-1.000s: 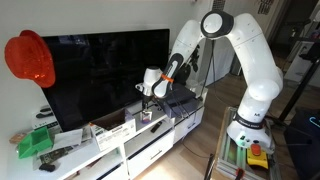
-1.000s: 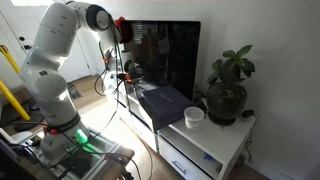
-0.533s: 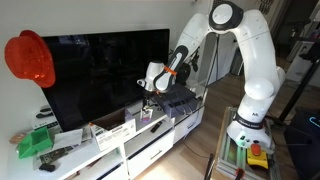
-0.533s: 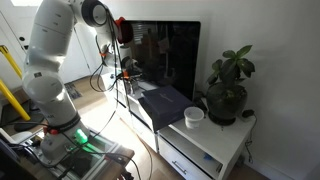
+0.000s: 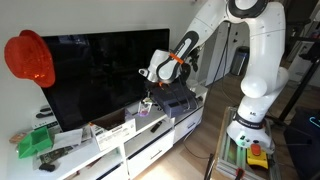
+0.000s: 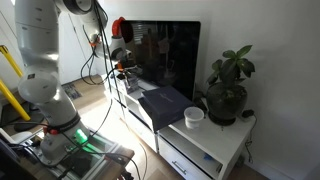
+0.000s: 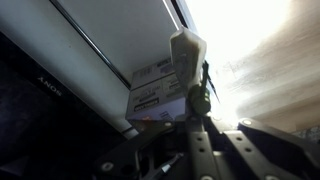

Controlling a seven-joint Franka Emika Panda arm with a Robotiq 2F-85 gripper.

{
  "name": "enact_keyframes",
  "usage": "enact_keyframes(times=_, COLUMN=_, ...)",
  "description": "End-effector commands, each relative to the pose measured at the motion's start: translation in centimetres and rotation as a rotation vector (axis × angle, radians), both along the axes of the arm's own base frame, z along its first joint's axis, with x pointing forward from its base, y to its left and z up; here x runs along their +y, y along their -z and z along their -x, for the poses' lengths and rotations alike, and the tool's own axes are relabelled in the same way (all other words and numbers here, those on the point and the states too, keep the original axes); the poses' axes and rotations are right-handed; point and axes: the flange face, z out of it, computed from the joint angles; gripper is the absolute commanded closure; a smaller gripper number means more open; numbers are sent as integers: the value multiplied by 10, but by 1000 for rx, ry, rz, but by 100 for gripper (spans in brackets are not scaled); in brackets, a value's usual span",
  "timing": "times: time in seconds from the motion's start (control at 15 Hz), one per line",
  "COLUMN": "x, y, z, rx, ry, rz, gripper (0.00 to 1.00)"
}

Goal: Put the snack pack in the box and then move the box to the right a bit

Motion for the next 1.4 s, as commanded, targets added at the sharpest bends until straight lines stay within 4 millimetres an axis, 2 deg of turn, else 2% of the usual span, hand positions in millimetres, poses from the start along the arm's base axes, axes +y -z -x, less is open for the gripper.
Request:
enact_keyframes(times=0.0, x=11, y=-24, z=11, rx=-73, ry=-47, rz=-46, gripper=99)
enact_keyframes(times=0.4, x=25, y=-30, z=7, rx=-141, ry=-126, rz=-159, gripper=99)
enact_keyframes(times=0.6, x=30, y=-25, z=10, rx=-167, ry=-162, rz=-181, gripper=99)
enact_keyframes(times=0.93, x=48, y=-3, z=20, rx=-205, ry=-250, rz=-188, gripper=99)
enact_keyframes(times=1.33, x=69, y=-1, z=22, rx=-337, ry=-375, rz=-145, gripper=99)
